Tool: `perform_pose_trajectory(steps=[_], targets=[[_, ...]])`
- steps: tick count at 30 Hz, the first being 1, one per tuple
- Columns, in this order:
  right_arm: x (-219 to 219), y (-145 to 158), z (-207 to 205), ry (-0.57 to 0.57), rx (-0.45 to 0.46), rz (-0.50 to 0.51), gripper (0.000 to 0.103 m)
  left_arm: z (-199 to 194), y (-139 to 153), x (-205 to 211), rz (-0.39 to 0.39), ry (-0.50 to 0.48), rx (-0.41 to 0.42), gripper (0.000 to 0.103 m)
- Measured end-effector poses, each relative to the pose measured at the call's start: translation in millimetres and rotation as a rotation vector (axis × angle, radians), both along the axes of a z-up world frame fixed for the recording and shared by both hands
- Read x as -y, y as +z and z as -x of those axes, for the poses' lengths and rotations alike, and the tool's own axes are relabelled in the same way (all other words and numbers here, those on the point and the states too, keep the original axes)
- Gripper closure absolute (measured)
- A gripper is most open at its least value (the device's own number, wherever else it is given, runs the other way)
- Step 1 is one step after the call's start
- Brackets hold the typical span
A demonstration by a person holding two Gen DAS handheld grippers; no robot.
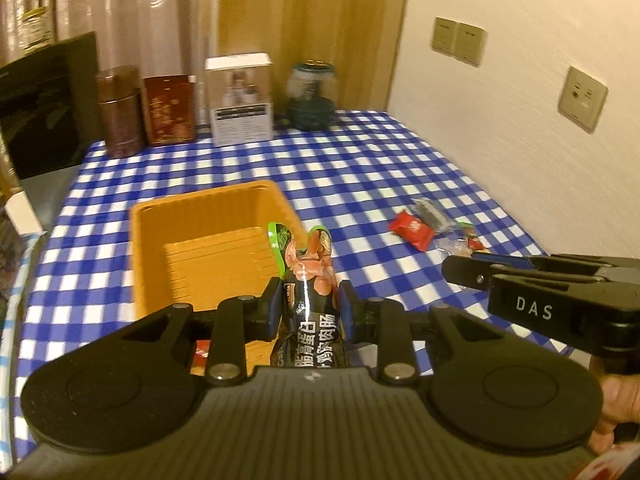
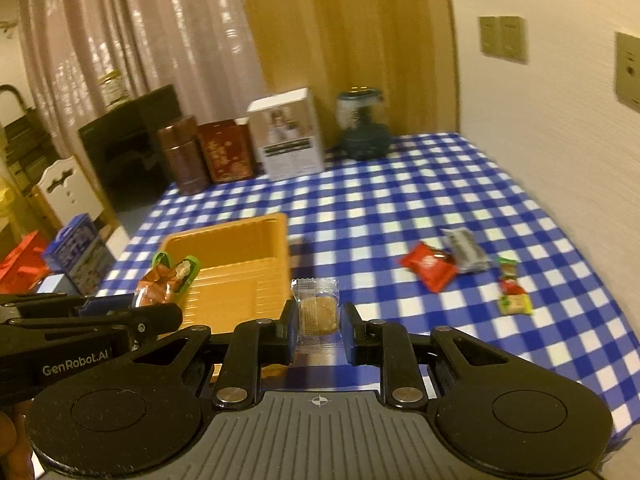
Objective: Organize snacks
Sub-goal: 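Carry the cookie packet and green snack bag over the orange tray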
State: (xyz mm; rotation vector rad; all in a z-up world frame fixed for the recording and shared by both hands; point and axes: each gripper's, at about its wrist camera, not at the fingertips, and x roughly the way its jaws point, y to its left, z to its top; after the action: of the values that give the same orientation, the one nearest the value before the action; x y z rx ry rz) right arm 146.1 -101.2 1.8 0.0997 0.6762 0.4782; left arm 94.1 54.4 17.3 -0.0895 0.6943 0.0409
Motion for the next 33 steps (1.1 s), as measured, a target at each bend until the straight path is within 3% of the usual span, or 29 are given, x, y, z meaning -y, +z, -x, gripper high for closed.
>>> perform_pose_trajectory(steps=[14, 23, 33], targets=[[-52.8, 11.0, -0.4, 0.088, -0.021, 0.003, 0.08, 22.8, 8.0, -41.0, -0.036, 0.072, -0.036, 0.077], [-67.2, 14.4, -11.9, 0.125, -0.008, 0.012, 0.08, 10.7, 3.9, -55.6, -0.015, 0.092, -0.05, 0.077], [-84.2, -2.2, -34.7, 0.143, -0.045, 0.013, 0.08, -12.7, -12.0, -69.2, -0.002, 0.117, -0.079, 0.077]])
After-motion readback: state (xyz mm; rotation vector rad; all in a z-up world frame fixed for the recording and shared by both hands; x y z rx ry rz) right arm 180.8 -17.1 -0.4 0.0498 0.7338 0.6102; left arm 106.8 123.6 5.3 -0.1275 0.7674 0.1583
